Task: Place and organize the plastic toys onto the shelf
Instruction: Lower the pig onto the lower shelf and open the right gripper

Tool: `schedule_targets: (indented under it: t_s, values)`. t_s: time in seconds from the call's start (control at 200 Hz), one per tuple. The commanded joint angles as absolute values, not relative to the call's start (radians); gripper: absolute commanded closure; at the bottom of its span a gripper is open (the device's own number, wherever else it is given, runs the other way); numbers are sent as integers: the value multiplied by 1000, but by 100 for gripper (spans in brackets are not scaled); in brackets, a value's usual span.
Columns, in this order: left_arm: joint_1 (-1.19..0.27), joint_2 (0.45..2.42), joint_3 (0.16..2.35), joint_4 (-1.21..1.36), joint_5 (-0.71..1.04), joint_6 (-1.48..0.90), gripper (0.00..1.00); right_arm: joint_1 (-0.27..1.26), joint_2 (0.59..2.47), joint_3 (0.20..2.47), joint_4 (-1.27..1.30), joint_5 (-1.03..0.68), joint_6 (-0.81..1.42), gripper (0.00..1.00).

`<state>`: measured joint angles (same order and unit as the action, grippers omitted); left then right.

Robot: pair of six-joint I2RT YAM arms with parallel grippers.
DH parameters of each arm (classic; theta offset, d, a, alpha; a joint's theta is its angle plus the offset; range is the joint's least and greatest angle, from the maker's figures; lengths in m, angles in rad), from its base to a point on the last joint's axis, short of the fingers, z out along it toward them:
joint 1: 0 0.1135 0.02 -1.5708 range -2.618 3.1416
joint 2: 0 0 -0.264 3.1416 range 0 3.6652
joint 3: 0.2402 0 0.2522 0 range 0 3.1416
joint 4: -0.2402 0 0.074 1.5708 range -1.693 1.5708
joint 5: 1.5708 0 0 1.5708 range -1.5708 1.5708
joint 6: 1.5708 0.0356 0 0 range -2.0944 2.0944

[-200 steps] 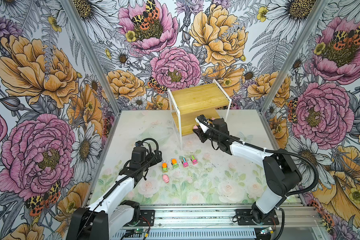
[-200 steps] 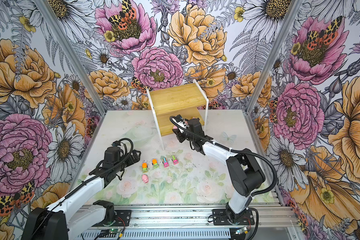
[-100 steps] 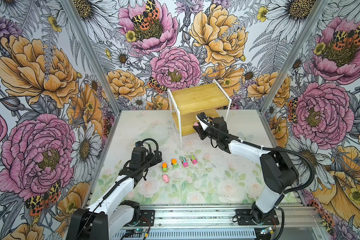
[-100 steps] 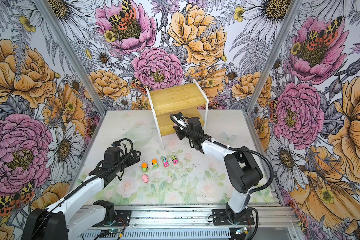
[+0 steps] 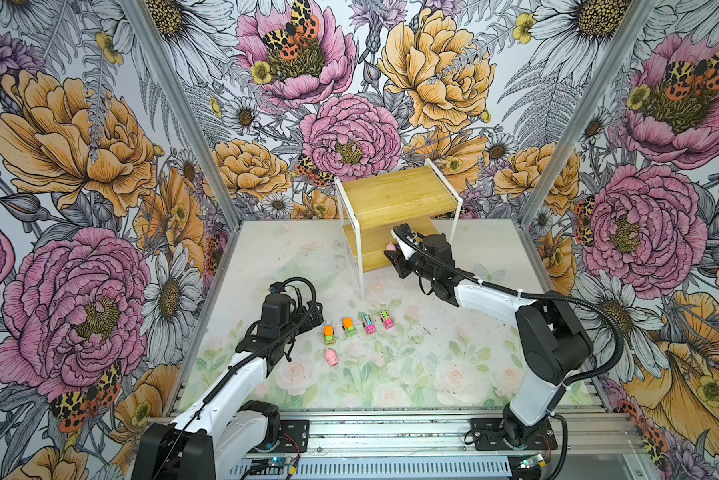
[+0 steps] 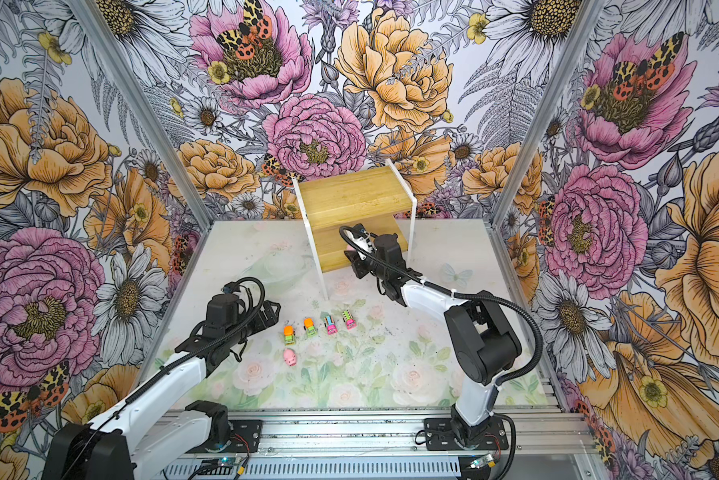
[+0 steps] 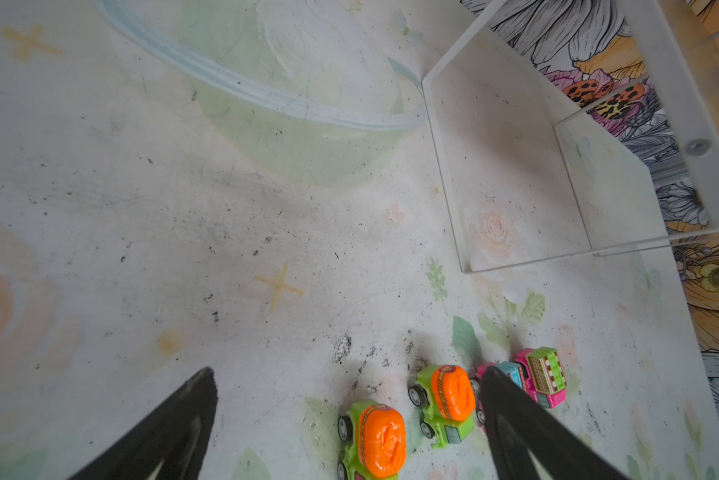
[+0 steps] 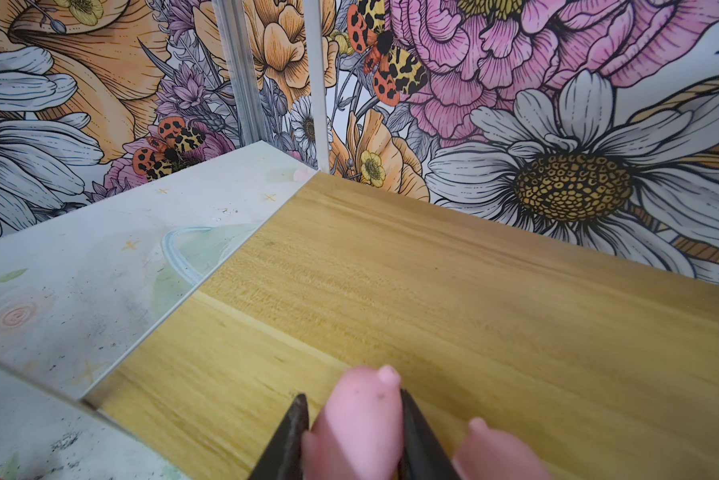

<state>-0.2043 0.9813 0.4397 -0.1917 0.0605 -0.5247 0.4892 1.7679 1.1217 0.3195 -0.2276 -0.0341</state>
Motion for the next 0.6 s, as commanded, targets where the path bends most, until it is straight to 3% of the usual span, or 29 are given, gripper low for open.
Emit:
schedule_targets:
  t_s: [0.0, 0.595]
  values:
    - [-192, 964, 459, -199, 42, -509, 1, 481, 1792, 1127, 333, -209, -20, 62]
    - [-190, 957, 454, -202, 41, -508, 1, 480, 1755, 1086, 352, -200, -19, 44]
